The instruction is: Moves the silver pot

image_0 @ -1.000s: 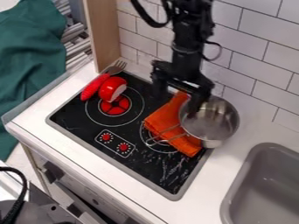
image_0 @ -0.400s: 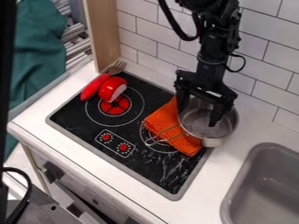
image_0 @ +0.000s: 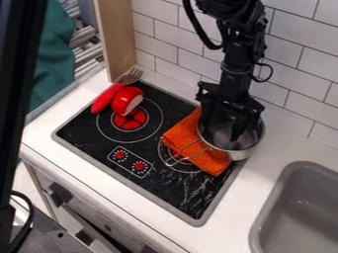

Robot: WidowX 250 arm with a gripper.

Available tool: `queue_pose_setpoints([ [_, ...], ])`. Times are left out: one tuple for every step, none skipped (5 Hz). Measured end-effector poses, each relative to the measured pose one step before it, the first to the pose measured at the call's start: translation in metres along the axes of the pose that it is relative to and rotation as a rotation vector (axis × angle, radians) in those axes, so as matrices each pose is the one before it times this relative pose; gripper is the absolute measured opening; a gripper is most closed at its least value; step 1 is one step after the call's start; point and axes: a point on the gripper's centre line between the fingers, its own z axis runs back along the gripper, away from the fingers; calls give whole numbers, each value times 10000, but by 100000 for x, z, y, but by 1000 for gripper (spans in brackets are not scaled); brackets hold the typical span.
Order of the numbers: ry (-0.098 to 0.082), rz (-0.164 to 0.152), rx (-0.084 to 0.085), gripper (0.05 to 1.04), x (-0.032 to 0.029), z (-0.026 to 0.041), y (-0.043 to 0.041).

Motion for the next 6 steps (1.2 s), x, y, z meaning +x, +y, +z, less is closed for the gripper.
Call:
queue_pose_setpoints([
  [15, -140, 38, 1010, -215, -80, -484],
  [-424, -391, 160, 1006, -625, 1692, -553],
  [-712, -140, 223, 1004, 111, 2072, -270],
  [-225, -46, 133, 1004, 279, 769, 346],
  [-76, 295, -240, 1004, 693, 168, 935],
  [668, 193, -24, 1004, 394, -2367, 1122],
])
